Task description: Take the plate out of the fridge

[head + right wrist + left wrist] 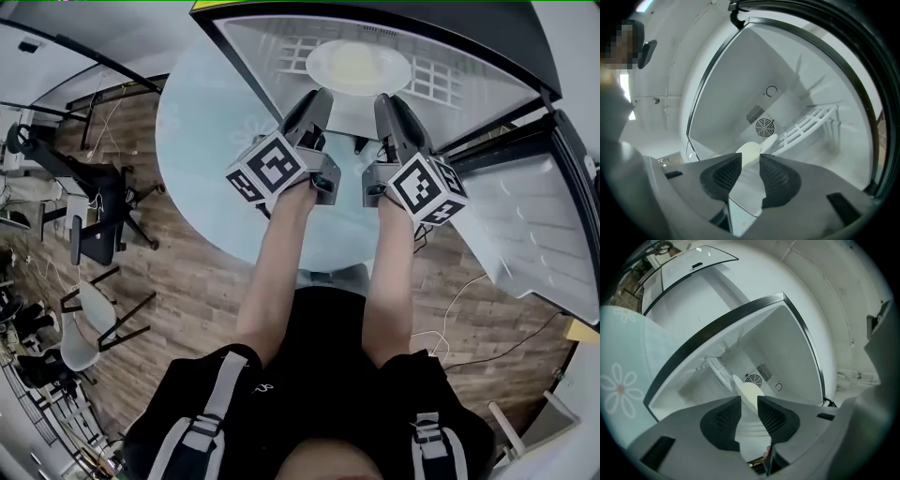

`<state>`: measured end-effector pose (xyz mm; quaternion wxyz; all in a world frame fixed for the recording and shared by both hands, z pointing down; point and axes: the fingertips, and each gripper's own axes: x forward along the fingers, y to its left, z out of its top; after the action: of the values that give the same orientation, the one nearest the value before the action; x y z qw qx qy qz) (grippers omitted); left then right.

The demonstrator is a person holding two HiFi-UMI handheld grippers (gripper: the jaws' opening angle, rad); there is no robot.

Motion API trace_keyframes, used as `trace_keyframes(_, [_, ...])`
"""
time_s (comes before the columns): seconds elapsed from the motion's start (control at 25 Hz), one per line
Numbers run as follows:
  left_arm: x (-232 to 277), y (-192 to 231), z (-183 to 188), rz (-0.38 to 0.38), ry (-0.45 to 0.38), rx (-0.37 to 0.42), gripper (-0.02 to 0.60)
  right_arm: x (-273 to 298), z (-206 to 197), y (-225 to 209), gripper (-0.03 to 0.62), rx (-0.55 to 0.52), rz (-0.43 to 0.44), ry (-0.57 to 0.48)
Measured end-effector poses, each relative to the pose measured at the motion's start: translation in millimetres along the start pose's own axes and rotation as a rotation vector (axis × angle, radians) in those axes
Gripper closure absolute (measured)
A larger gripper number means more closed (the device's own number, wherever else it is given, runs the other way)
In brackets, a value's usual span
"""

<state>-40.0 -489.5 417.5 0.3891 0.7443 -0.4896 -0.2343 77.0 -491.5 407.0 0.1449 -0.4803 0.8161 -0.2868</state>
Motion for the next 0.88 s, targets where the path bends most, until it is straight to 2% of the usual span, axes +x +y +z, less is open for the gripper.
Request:
trace_keyframes(0.12, [7, -5, 2, -0.050, -0.009, -0.067, 0.449, 4, 1, -2, 0.470, 0.039, 0.013, -0.011])
trace_keyframes(0.44, [24, -1, 1, -0.041, -0.005, -0.098, 0.449, 13, 4, -5, 0.471, 0.163, 0.029, -0.023])
trace_keyframes(0.64, [30, 1, 1, -0.047, 0.007, -0.118, 0.477, 21, -3, -1, 0.486, 0.374, 0.065, -0.036])
trace_keyframes(0.68, [31, 1, 2, -0.044, 0.010, -0.117, 0.480, 22, -4, 0, 0.525, 0.380, 0.066, -0.033])
trace_keyframes(0.88, [30, -1, 0, -0.030, 0.028, -0.091, 0.485, 23, -4, 0, 0.528, 0.385, 0.050, -0.049])
